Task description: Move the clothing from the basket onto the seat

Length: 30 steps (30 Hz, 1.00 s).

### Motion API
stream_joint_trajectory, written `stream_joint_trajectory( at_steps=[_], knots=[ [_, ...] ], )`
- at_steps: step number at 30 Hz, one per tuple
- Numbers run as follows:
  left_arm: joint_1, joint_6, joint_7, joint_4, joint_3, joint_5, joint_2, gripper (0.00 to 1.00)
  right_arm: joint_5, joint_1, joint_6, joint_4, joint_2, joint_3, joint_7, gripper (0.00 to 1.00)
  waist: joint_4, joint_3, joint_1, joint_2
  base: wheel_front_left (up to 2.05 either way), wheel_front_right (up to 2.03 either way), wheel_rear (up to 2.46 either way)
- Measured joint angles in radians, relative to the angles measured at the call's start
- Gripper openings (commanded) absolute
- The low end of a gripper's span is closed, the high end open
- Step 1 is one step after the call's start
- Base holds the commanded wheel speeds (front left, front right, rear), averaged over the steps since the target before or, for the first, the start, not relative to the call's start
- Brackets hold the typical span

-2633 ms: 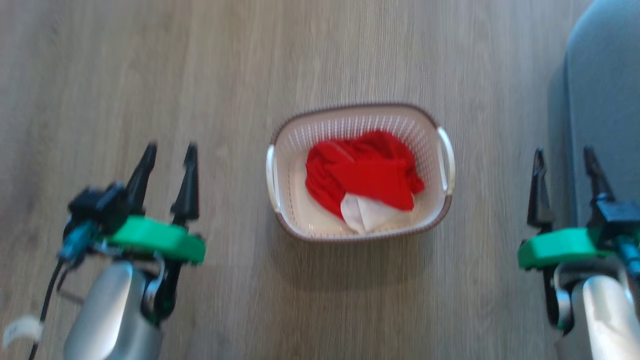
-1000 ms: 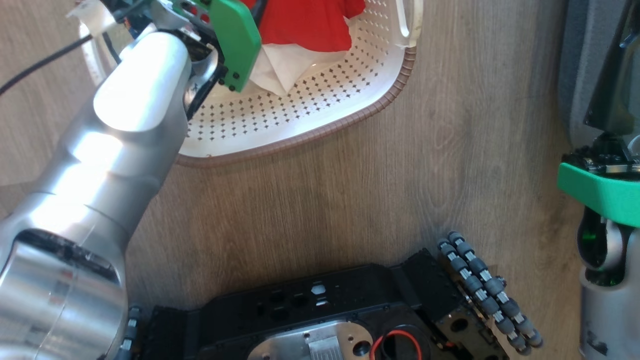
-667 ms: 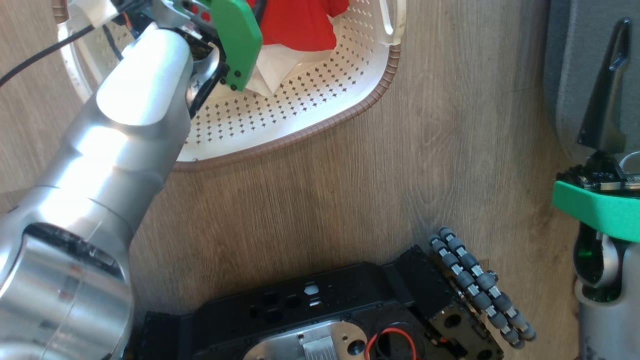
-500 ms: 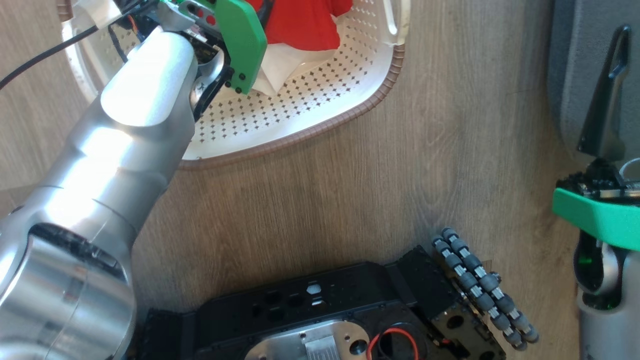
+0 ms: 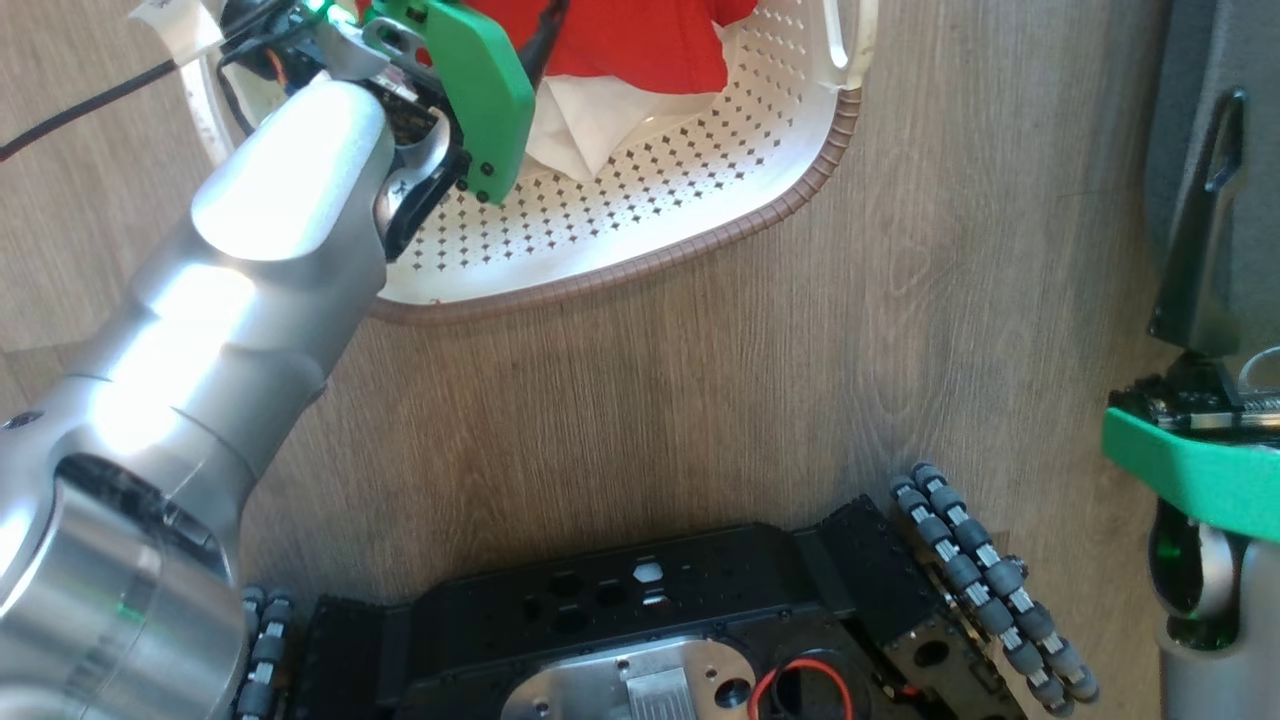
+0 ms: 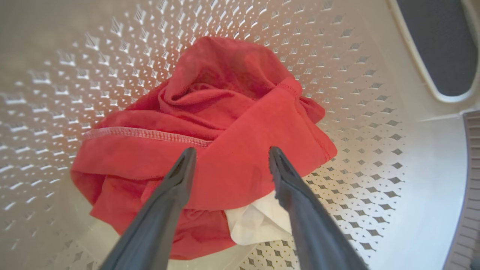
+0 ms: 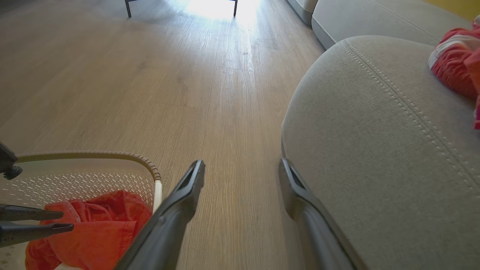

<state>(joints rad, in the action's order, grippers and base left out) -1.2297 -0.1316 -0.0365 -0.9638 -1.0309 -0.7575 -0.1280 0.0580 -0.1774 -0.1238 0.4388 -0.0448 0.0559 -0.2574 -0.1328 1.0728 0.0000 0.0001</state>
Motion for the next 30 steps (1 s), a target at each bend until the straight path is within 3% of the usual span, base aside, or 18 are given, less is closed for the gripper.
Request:
stream_joint_trajectory(
  at_steps=[20,30],
  knots=[
    [-0.002,0.0,-0.019,-0.021,-0.134,-0.13,-0.003,1.0,-0.006,0.002,0.0,0.008,0.0,0.001,0.0,1.0,0.012,0.003,0.0,0.0,0.0,0.0,0.0],
    [-0.035,0.0,-0.117,-0.097,-0.141,-0.142,0.01,1.0,-0.015,0.002,0.0,0.016,0.0,0.001,0.0,1.0,0.024,0.003,0.0,0.0,0.0,0.0,0.0]
  ],
)
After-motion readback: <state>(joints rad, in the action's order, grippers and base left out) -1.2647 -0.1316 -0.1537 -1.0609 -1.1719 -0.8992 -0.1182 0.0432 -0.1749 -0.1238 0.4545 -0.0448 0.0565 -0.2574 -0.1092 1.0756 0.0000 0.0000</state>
